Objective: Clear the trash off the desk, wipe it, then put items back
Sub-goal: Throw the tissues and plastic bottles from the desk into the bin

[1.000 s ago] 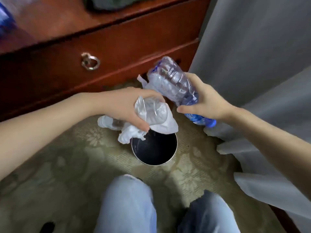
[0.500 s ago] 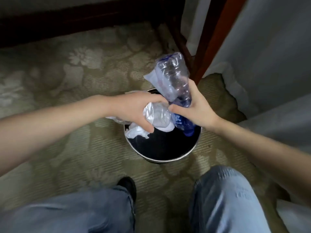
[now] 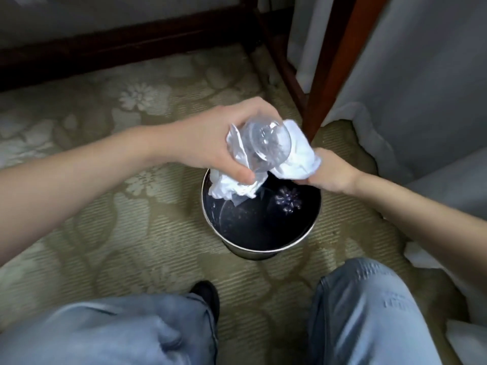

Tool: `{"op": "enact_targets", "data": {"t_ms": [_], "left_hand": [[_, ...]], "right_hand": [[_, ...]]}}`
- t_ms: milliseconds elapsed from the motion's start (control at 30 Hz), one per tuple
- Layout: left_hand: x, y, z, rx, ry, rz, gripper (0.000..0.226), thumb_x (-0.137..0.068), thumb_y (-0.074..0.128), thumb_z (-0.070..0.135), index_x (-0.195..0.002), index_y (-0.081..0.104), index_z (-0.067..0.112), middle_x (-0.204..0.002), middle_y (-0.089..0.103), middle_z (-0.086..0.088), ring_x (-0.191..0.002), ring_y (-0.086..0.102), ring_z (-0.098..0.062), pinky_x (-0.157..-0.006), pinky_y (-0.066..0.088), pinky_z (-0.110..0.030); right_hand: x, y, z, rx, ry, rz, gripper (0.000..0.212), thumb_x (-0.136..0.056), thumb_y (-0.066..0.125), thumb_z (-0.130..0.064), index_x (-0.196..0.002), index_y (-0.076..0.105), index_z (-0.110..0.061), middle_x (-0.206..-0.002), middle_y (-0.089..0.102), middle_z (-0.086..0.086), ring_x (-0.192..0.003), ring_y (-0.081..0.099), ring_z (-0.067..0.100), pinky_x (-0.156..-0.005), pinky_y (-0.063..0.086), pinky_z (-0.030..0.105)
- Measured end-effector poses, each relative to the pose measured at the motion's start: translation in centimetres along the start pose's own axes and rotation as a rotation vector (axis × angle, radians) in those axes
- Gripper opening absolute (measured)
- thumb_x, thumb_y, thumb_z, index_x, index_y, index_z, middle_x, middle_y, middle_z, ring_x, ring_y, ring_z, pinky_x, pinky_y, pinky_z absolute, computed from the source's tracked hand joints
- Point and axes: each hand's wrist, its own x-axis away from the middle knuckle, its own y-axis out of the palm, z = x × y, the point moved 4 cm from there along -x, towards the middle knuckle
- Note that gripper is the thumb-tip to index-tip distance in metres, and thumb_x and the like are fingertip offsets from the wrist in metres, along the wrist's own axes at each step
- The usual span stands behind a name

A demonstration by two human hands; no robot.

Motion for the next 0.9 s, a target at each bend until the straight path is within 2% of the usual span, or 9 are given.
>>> {"op": "enact_targets", "data": {"t_ms": [67, 100, 167, 300, 400, 500, 600, 733, 900], "left_hand": [[-1.0, 1.9, -1.2, -0.091, -0.072, -0.104, 0.074, -0.065, 0.083, 0.025, -0.124, 0.041, 0.038, -0.122, 0.048, 0.027, -0.113, 0.044, 0.008, -0.09, 0.035, -0.007], [-1.6, 3.1, -2.0, -0.154, -0.094, -0.142, 0.076, -0.066, 0.082, 0.028, -0.126, 0.038, 0.04, -0.124, 0.049, 0.023, -0.113, 0.045, 0.003, -0.093, 0.038, -0.014], [-2.6, 5.1, -3.6, -0.381, -0.14, -0.231, 0.083, -0.066, 0.079, 0.039, -0.135, 0.031, 0.038, -0.128, 0.05, 0.014, -0.116, 0.046, -0.009, -0.088, 0.045, -0.031], [-3.0, 7.0, -5.6, -0.818, -0.198, -0.449, 0.102, -0.067, 0.071, 0.06, -0.147, 0.018, 0.024, -0.14, 0.039, 0.006, -0.12, 0.041, -0.017, -0.078, 0.043, -0.031], [-2.5, 5.9, -4.8, -0.952, -0.138, -0.328, 0.074, -0.079, 0.056, 0.062, -0.139, 0.033, 0.025, -0.129, 0.049, 0.007, -0.113, 0.047, -0.017, -0.078, 0.048, -0.037], [-1.2, 3.1, -2.8, -0.962, -0.107, -0.115, 0.045, -0.091, 0.045, 0.041, -0.133, 0.041, 0.024, -0.114, 0.06, 0.006, -0.108, 0.051, -0.017, -0.075, 0.048, -0.036], [0.6, -0.3, -0.3, -0.95, -0.127, -0.027, 0.038, -0.093, 0.042, 0.034, -0.129, 0.046, 0.023, -0.111, 0.061, 0.005, -0.106, 0.052, -0.018, -0.074, 0.046, -0.033], [3.8, -4.7, 4.8, -0.984, -0.044, -0.018, 0.038, -0.092, 0.043, 0.034, -0.127, 0.049, 0.019, -0.109, 0.062, 0.003, -0.104, 0.054, -0.02, -0.078, 0.049, -0.039], [8.3, -11.1, 12.8, -0.925, 0.039, 0.046, 0.036, -0.085, 0.045, 0.034, -0.109, 0.065, 0.015, -0.089, 0.069, 0.001, -0.082, 0.063, -0.023, -0.062, 0.051, -0.033]], "right_hand": [[0.3, -0.9, 0.0, 0.03, -0.041, 0.047, 0.011, -0.08, 0.066, -0.025, -0.091, 0.065, -0.021, -0.095, 0.066, 0.003, -0.098, 0.061, 0.024, -0.076, 0.039, 0.024], [0.3, -1.2, 0.2, 0.03, -0.04, 0.078, 0.007, -0.08, 0.064, -0.022, -0.087, 0.064, -0.023, -0.087, 0.066, 0.001, -0.091, 0.063, 0.023, -0.074, 0.041, 0.024], [0.3, -1.4, 0.5, 0.105, -0.064, 0.149, 0.017, -0.081, 0.058, -0.01, -0.094, 0.067, -0.019, -0.084, 0.067, 0.002, -0.083, 0.063, 0.022, -0.075, 0.046, 0.028], [0.4, -1.8, 0.1, 0.24, -0.139, 0.234, 0.022, -0.084, 0.055, -0.015, -0.103, 0.065, -0.018, -0.092, 0.064, 0.001, -0.086, 0.06, 0.022, -0.077, 0.049, 0.039], [0.5, -1.8, -0.7, 0.361, -0.214, 0.235, 0.023, -0.087, 0.052, -0.021, -0.108, 0.062, -0.021, -0.099, 0.062, -0.002, -0.095, 0.058, 0.02, -0.073, 0.049, 0.035], [1.0, -2.0, -2.7, 0.475, -0.303, 0.249, 0.025, -0.088, 0.051, -0.024, -0.111, 0.061, -0.019, -0.103, 0.062, -0.001, -0.101, 0.056, 0.023, -0.071, 0.045, 0.033], [2.2, -3.7, -6.0, 0.503, -0.367, 0.252, 0.022, -0.086, 0.053, -0.023, -0.103, 0.063, -0.015, -0.094, 0.066, 0.003, -0.088, 0.061, 0.028, -0.066, 0.047, 0.033], [4.9, -7.5, -11.9, 0.604, -0.477, 0.219, 0.03, -0.084, 0.041, -0.03, -0.096, 0.064, -0.015, -0.08, 0.063, 0.002, -0.072, 0.059, 0.025, -0.056, 0.051, 0.033], [8.4, -14.2, -20.0, 0.635, -0.592, 0.273, 0.022, -0.086, 0.047, -0.026, -0.096, 0.063, -0.015, -0.078, 0.059, 0.001, -0.072, 0.056, 0.024, -0.057, 0.045, 0.032]]}}
